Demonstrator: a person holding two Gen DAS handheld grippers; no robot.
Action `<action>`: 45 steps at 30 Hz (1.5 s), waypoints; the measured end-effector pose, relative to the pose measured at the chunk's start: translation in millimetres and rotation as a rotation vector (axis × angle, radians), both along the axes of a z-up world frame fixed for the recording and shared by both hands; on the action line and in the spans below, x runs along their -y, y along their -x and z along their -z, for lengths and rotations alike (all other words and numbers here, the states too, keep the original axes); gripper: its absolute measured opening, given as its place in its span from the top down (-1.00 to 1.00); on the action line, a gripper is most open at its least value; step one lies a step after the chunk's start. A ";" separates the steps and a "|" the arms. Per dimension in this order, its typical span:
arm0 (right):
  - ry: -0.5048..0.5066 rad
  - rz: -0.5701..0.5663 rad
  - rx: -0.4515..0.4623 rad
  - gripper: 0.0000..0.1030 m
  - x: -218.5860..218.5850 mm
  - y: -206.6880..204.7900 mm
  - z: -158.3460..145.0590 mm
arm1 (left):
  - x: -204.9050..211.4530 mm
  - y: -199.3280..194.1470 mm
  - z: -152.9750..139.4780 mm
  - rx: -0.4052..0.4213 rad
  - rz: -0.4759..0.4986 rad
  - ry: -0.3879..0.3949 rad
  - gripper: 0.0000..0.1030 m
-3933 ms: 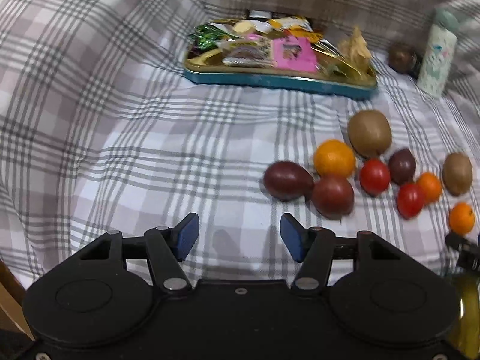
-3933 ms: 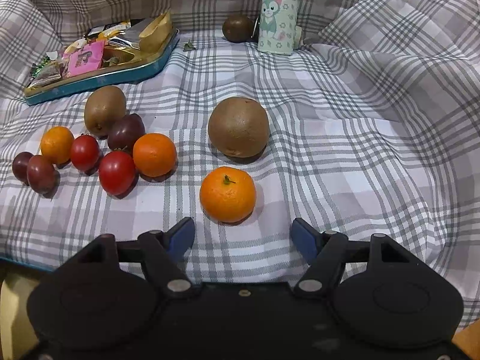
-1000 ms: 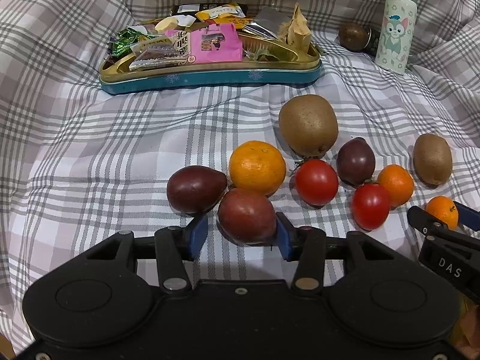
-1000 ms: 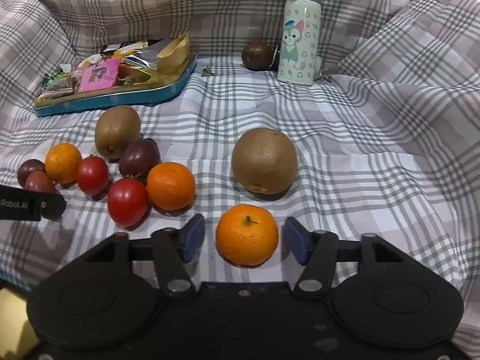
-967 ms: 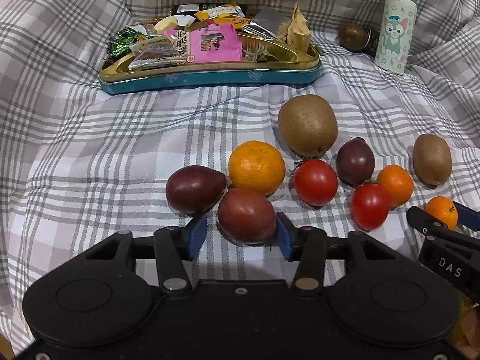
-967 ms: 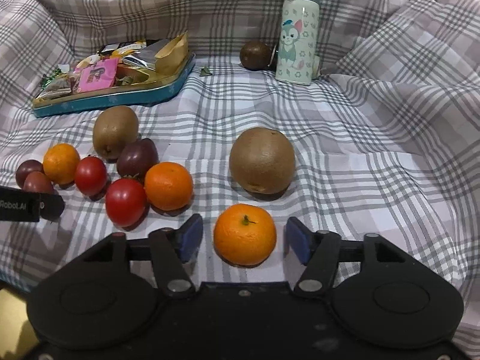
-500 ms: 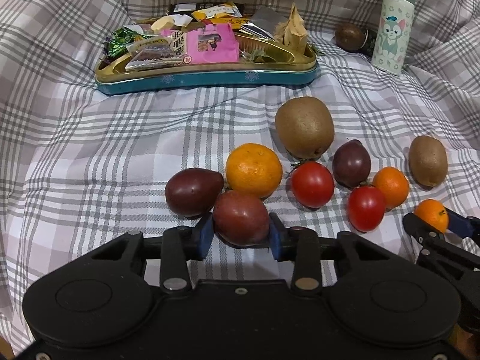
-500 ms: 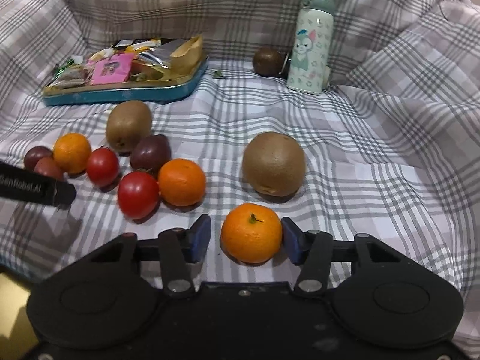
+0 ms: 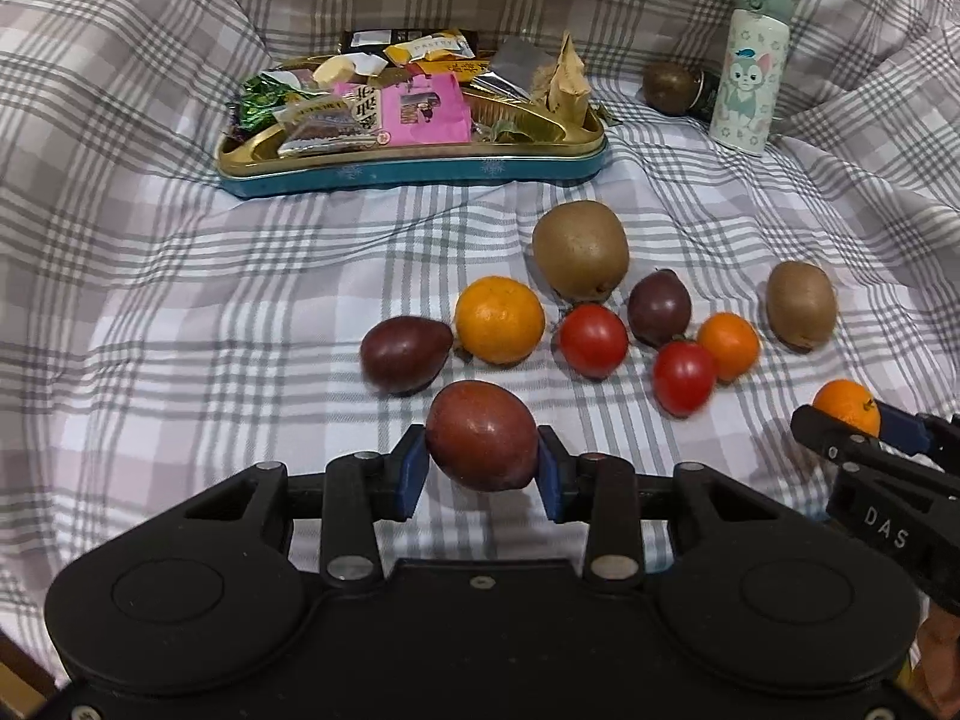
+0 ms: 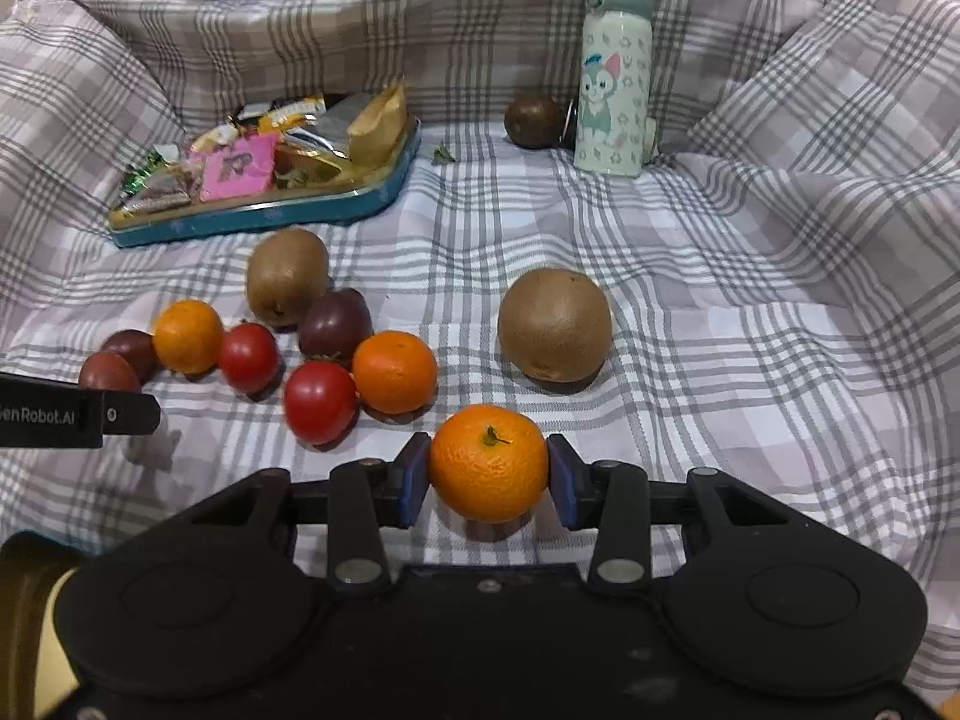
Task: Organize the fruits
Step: 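Close the left tool on the dark plum while the right tool grasps the mandarin, then carry the plum and mandarin over the gold tray with both tools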
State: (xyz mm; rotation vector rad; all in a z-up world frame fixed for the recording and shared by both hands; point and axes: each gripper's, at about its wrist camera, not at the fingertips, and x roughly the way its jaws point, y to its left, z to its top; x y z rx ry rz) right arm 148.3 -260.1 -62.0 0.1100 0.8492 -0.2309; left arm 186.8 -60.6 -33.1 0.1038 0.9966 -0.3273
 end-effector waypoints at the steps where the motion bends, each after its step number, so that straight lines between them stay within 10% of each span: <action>1: -0.003 -0.005 0.005 0.18 -2.0 3.2 -3.6 | -1.6 3.3 -1.9 -0.004 0.000 -0.002 0.11; 32: -0.143 0.002 -0.017 0.18 -62.1 182.1 -48.0 | -54.1 153.9 -7.2 -0.103 -0.048 -0.012 0.11; 45: -0.128 -0.005 -0.095 0.18 -69.6 187.4 -44.1 | -61.1 158.5 3.5 -0.186 -0.083 0.037 0.11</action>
